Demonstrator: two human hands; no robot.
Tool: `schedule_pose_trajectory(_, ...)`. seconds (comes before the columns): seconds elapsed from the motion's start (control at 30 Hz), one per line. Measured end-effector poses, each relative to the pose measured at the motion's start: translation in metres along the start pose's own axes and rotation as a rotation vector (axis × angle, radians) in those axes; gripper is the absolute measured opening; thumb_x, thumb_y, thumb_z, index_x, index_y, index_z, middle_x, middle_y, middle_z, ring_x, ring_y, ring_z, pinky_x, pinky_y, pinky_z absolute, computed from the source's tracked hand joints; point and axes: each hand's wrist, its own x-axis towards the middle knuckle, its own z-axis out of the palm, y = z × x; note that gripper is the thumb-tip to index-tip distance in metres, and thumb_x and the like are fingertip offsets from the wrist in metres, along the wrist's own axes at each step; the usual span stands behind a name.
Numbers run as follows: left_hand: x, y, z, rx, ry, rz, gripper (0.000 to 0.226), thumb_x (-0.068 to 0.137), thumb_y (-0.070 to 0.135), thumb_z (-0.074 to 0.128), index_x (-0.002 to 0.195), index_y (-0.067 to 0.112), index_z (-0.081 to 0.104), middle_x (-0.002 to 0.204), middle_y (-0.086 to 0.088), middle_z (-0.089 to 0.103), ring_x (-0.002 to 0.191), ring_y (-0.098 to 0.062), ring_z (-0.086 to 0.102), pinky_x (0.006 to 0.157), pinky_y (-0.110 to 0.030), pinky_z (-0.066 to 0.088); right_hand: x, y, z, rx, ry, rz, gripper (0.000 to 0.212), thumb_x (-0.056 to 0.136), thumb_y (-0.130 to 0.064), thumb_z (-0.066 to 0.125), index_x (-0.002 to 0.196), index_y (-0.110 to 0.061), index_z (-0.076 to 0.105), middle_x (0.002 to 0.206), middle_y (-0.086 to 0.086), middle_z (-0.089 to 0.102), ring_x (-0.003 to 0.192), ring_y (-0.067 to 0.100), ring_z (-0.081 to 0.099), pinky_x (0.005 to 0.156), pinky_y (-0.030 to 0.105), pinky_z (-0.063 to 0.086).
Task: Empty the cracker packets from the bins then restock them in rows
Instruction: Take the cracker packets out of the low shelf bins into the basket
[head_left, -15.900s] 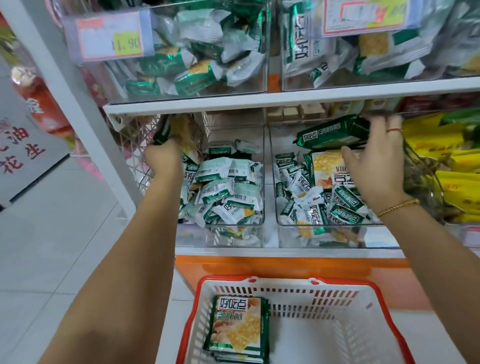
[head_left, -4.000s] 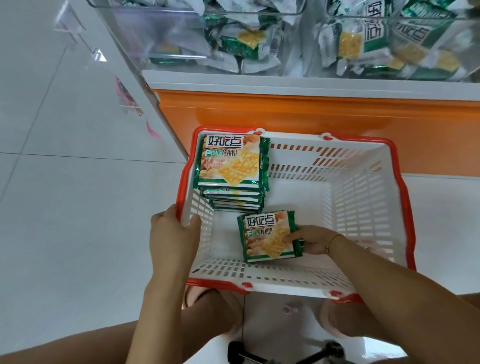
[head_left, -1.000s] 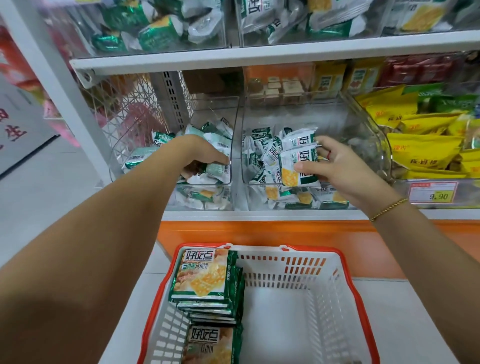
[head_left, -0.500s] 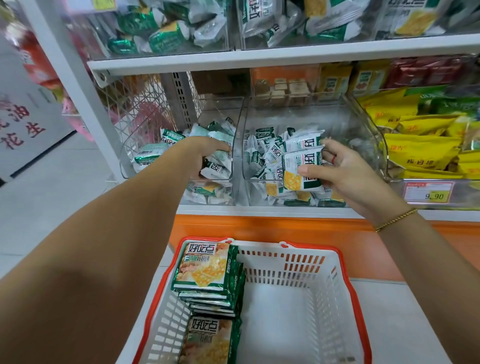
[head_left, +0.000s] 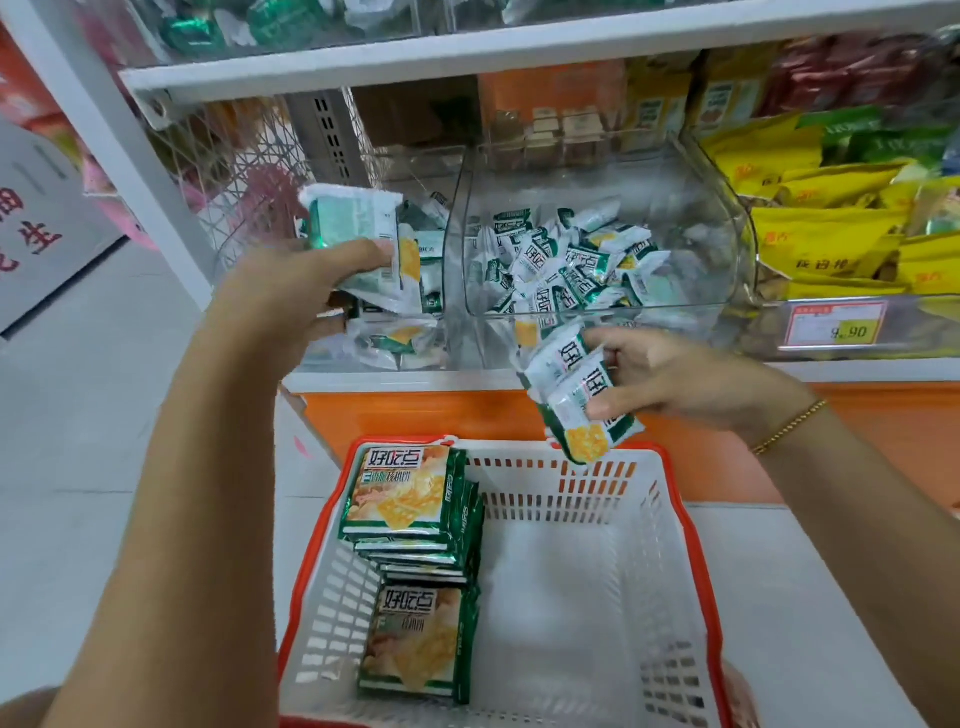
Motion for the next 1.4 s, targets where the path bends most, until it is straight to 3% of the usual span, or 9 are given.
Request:
schedule_pose_trajectory(0.07,-0.035,-0.027,0.015,0.013,-0.129,0.008,0.031,0.068,0.029,0.081,0.094,0.019,0.069,0.089,0.000,0.074,0.083,-0.017,0.069,0.077,-0.030,0.053,0.009,0.030,0.006,-0.176,-0.084,0.118,0.045,0.075,-0.005,0.079,0.113,-0.017,0.059,0.113,-0.005,0.070,0.107,0.012,0.065,0.096,0.039,0.051)
schedule_pose_trajectory(0.2,-0.071,-0.126,0.082,0.275,-0.411,-0.290,0.036,0.074,0.030,0.078,0.102,0.012,0.064,0.102,0.000,0.069,0.088,-0.016,0.064,0.076,-0.027,0.048,0.030,0.114,0.019,-0.594,-0.075,0.400,0.064,0.074,-0.024,0.082,0.131,-0.026,0.052,0.131,-0.013,0.053,0.112,0.018,0.058,0.091,0.038,0.051)
schedule_pose_trajectory(0.37,-0.079,-0.258,0.149,0.457,-0.511,-0.629,0.045,0.080,0.028,0.074,0.111,0.004,0.053,0.095,-0.007,0.059,0.076,-0.017,0.058,0.050,-0.023,0.047,0.038,0.211,0.046,-0.657,0.002,0.719,0.063,0.074,-0.025,0.082,0.125,-0.001,0.052,0.120,0.014,0.059,0.102,0.025,0.060,0.081,0.031,0.053)
schedule_pose_trajectory(0.43,-0.083,-0.298,0.163,0.584,-0.571,-0.647,0.042,0.078,0.032,0.073,0.104,0.006,0.055,0.085,-0.004,0.055,0.069,-0.014,0.053,0.055,-0.025,0.044,0.040,0.238,0.055,-0.660,0.032,0.769,0.044,0.074,-0.022,0.081,0.104,-0.002,0.057,0.098,0.014,0.062,0.079,0.022,0.060,0.062,0.028,0.050)
schedule_pose_trajectory(0.53,-0.087,-0.339,0.174,0.693,-0.719,-0.642,0.035,0.074,0.032,0.076,0.090,0.008,0.057,0.082,-0.006,0.059,0.071,-0.017,0.059,0.060,-0.027,0.045,0.043,0.272,0.069,-0.700,0.012,0.822,0.040,0.078,-0.020,0.076,0.109,-0.003,0.055,0.110,0.017,0.062,0.090,0.025,0.060,0.071,0.032,0.051)
schedule_pose_trajectory(0.83,-0.076,-0.383,0.183,0.825,-0.866,-0.555,0.059,0.075,0.020,0.077,0.126,0.009,0.050,0.123,-0.010,0.057,0.108,-0.026,0.056,0.074,-0.028,0.043,0.047,0.319,0.082,-0.723,0.001,0.800,0.061,0.085,-0.021,0.070,0.133,-0.004,0.037,0.125,0.018,0.055,0.110,0.031,0.055,0.083,0.033,0.046)
schedule_pose_trajectory(1.03,-0.058,-0.350,0.178,0.810,-0.852,-0.505,0.050,0.086,0.019,0.067,0.129,0.005,0.047,0.131,-0.012,0.049,0.114,-0.026,0.052,0.089,-0.032,0.046,0.060,0.263,0.066,-0.815,-0.030,0.788,0.064,0.084,-0.023,0.071,0.138,-0.007,0.041,0.135,0.015,0.049,0.120,0.030,0.051,0.096,0.035,0.047)
schedule_pose_trajectory(1.2,-0.021,-0.248,0.146,0.734,-0.840,-0.263,0.025,0.089,0.033,0.060,0.074,0.014,0.054,0.072,-0.008,0.045,0.071,-0.019,0.048,0.058,-0.028,0.029,0.079,0.124,0.054,-1.020,-0.109,0.522,0.027,0.095,-0.022,0.054,0.110,-0.006,0.069,0.121,0.008,0.064,0.116,0.022,0.055,0.097,0.034,0.044)
schedule_pose_trajectory(1.4,-0.006,-0.083,0.065,0.710,-0.598,0.149,0.029,0.089,0.039,0.061,0.111,0.021,0.065,0.101,0.009,0.061,0.096,-0.014,0.058,0.076,-0.025,0.045,0.049,-0.047,0.060,-1.227,-0.198,0.172,0.011,0.091,-0.024,0.059,0.091,-0.026,0.070,0.087,-0.004,0.070,0.079,0.014,0.063,0.071,0.029,0.052)
